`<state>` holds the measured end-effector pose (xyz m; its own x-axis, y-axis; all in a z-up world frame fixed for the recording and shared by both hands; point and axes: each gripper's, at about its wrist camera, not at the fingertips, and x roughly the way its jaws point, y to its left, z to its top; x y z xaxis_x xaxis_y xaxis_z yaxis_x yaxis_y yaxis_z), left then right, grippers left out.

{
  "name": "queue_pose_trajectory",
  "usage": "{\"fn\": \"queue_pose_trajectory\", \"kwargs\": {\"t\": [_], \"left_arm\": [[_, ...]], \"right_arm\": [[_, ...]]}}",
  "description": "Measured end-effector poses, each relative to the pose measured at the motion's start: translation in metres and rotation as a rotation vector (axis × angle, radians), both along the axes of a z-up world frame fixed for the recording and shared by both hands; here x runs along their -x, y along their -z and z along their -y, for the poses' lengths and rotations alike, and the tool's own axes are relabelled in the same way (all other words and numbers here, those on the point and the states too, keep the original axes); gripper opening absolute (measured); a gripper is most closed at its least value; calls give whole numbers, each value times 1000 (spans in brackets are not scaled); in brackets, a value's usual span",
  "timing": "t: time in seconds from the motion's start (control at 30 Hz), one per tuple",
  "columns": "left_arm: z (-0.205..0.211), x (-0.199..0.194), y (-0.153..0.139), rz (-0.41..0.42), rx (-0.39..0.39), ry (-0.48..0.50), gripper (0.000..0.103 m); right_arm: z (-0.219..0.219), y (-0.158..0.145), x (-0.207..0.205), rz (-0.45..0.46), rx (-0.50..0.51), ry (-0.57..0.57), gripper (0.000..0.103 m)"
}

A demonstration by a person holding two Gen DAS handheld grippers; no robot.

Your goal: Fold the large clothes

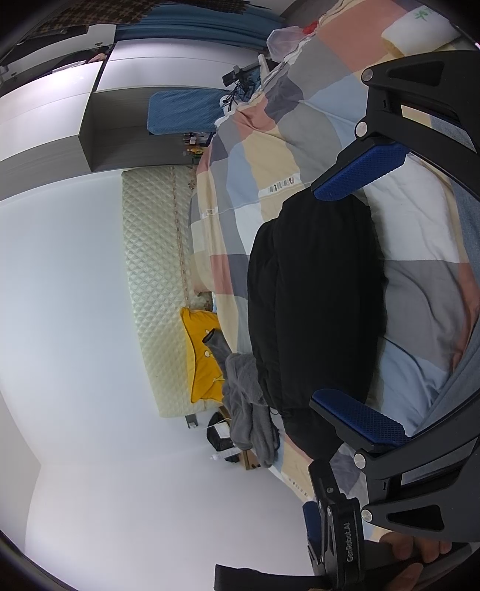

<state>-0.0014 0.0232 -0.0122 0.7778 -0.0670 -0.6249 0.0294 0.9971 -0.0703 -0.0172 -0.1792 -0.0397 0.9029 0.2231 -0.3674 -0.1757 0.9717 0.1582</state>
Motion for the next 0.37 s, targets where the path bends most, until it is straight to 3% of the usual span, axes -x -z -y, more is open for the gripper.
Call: {"fn": "queue_pose_trajectory", "kwargs": {"t": [0.37], "left_arm": [[3,3,-2,11,7,11,103]], "right_arm": [[-2,-4,2,6,0,5,103]]}}
